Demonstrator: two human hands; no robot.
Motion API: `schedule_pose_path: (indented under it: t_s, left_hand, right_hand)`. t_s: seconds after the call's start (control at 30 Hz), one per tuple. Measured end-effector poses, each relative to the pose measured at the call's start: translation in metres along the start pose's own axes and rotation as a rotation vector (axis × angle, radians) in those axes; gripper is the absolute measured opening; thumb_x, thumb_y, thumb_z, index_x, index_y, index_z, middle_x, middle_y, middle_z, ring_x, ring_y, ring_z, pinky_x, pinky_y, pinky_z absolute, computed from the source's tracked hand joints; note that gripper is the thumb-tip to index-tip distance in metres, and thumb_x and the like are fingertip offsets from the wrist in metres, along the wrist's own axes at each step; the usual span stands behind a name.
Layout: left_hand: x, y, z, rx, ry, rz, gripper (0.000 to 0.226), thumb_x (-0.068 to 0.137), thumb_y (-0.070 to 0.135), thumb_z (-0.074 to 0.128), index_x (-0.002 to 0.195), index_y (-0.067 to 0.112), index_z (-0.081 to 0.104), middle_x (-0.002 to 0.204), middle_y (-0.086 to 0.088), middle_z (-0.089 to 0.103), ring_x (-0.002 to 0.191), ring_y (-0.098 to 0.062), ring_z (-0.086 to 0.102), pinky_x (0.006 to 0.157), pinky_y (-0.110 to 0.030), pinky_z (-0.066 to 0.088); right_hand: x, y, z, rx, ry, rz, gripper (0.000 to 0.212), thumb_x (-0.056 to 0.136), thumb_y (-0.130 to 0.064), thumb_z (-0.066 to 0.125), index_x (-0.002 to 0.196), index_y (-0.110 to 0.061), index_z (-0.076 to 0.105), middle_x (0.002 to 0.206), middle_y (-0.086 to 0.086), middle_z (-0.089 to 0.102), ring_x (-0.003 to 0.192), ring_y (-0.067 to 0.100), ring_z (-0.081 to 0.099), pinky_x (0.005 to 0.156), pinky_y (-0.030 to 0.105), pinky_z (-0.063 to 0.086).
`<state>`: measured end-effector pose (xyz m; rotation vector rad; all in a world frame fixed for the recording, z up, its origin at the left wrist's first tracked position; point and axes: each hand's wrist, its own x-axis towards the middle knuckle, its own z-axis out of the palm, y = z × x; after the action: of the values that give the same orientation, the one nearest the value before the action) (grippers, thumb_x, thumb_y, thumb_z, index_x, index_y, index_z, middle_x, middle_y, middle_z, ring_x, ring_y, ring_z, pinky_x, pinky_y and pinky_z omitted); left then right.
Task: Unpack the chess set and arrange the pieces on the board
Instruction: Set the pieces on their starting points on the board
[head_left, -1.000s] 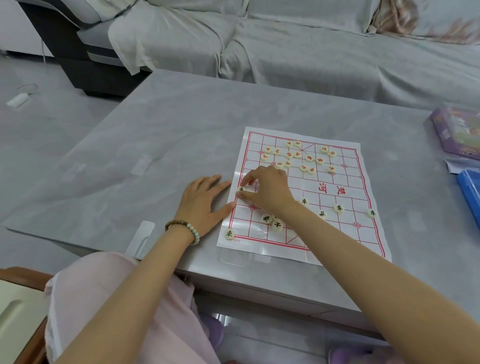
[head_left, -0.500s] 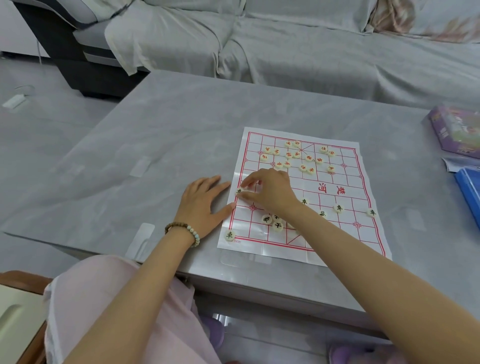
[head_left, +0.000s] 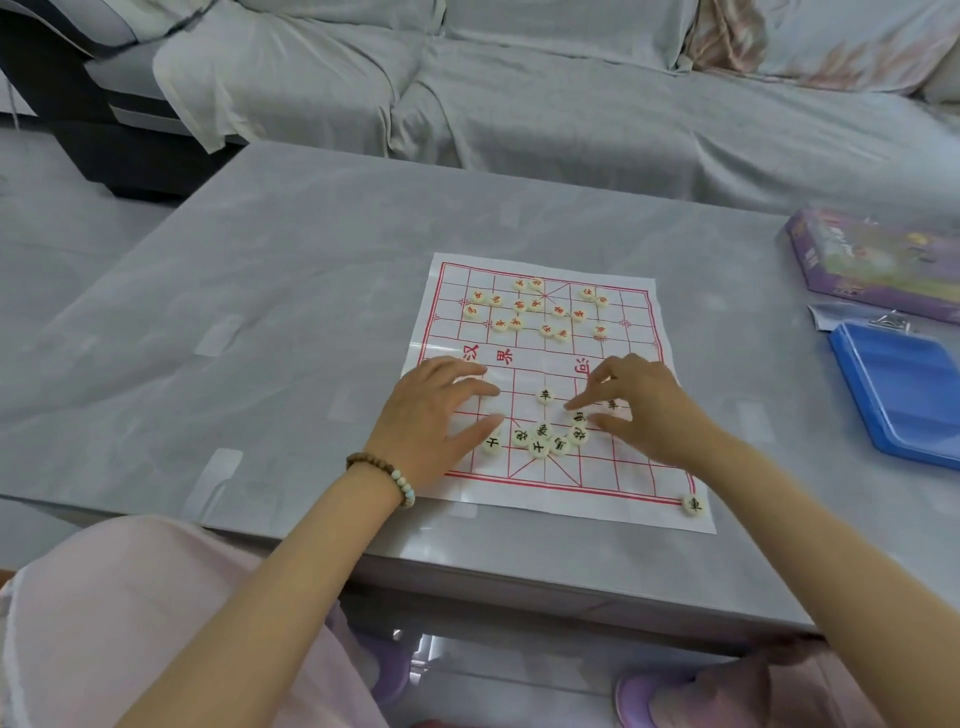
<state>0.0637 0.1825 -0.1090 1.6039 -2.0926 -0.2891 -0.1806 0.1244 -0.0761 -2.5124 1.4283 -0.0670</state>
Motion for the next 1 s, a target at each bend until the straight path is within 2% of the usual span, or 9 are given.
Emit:
schedule_pose_path:
  t_s: [0.13, 0.27, 0.4, 0.6, 0.67, 0.8, 0.87, 1.0]
  left_hand:
    - [-0.005, 0.007, 0.008, -0.005, 0.012, -0.028, 0.034, 0.089, 0.045, 0.050, 0.117, 0.028, 0.060, 0.130, 0.010, 0.051, 0.126, -0.010, 0.038, 0.107, -0.027, 0.023]
    - [-0.015, 0.002, 0.005, 0.003, 0.019, -0.064, 0.052, 0.083, 0.060, 0.035, 0.112, 0.027, 0.063, 0.124, 0.009, 0.056, 0.120, -0.011, 0.044, 0.100, -0.025, 0.027]
    - [-0.024, -0.007, 0.004, 0.038, -0.005, -0.085, 0.056, 0.082, 0.061, 0.030, 0.114, 0.027, 0.062, 0.126, 0.007, 0.055, 0.122, -0.013, 0.044, 0.102, -0.027, 0.027]
    - [-0.034, -0.018, -0.006, -0.017, 0.047, -0.124, 0.055, 0.082, 0.063, 0.034, 0.116, 0.029, 0.059, 0.126, 0.011, 0.053, 0.121, -0.008, 0.042, 0.102, -0.024, 0.026]
    - [-0.038, -0.022, -0.009, -0.020, 0.044, -0.116, 0.060, 0.080, 0.069, 0.034, 0.117, 0.029, 0.058, 0.127, 0.011, 0.053, 0.121, -0.008, 0.043, 0.104, -0.028, 0.029]
    - [-0.047, -0.029, -0.010, -0.018, 0.003, -0.113, 0.073, 0.072, 0.080, 0.032, 0.125, 0.034, 0.052, 0.137, 0.010, 0.045, 0.126, -0.012, 0.039, 0.106, -0.035, 0.028]
    - [-0.048, -0.031, -0.009, 0.011, -0.010, -0.101, 0.073, 0.070, 0.080, 0.035, 0.125, 0.036, 0.052, 0.141, 0.010, 0.040, 0.128, -0.014, 0.037, 0.109, -0.039, 0.029]
    - [-0.052, -0.036, -0.010, 0.071, -0.035, -0.069, 0.068, 0.072, 0.078, 0.035, 0.125, 0.039, 0.053, 0.145, 0.012, 0.034, 0.131, -0.014, 0.030, 0.109, -0.033, 0.023]
  right_hand:
    - [-0.001, 0.002, -0.002, -0.087, -0.035, -0.063, 0.031, 0.090, -0.026, 0.058, 0.117, -0.041, 0.060, 0.126, -0.010, 0.052, 0.116, 0.012, 0.041, 0.101, 0.028, 0.023]
    - [-0.003, 0.006, -0.003, -0.145, -0.024, -0.100, 0.029, 0.087, -0.033, 0.061, 0.116, -0.040, 0.060, 0.121, -0.012, 0.056, 0.112, 0.011, 0.044, 0.099, 0.028, 0.024]
    - [-0.004, 0.008, -0.003, -0.118, 0.008, -0.128, 0.022, 0.086, -0.034, 0.062, 0.108, -0.037, 0.064, 0.109, -0.012, 0.061, 0.101, 0.010, 0.045, 0.094, 0.025, 0.026]
    - [-0.006, 0.008, -0.005, -0.116, 0.035, -0.101, 0.023, 0.087, -0.034, 0.061, 0.110, -0.033, 0.063, 0.116, -0.011, 0.061, 0.112, 0.010, 0.047, 0.107, 0.028, 0.019]
    - [-0.008, -0.003, -0.009, -0.045, 0.107, -0.065, 0.025, 0.086, -0.035, 0.062, 0.111, -0.032, 0.063, 0.114, -0.011, 0.062, 0.112, 0.011, 0.048, 0.109, 0.031, 0.019]
    - [-0.019, -0.049, 0.001, 0.280, 0.206, -0.110, 0.027, 0.081, -0.039, 0.067, 0.106, -0.030, 0.065, 0.100, -0.015, 0.064, 0.097, 0.005, 0.050, 0.096, 0.026, 0.026]
    - [-0.020, -0.071, 0.016, 0.279, 0.188, -0.160, 0.025, 0.081, -0.040, 0.067, 0.103, -0.028, 0.067, 0.098, -0.013, 0.065, 0.095, 0.006, 0.052, 0.093, 0.025, 0.027]
    - [-0.014, -0.091, 0.040, 0.117, 0.116, -0.180, 0.029, 0.083, -0.048, 0.061, 0.102, -0.027, 0.067, 0.100, -0.010, 0.065, 0.099, 0.011, 0.051, 0.102, 0.028, 0.022]
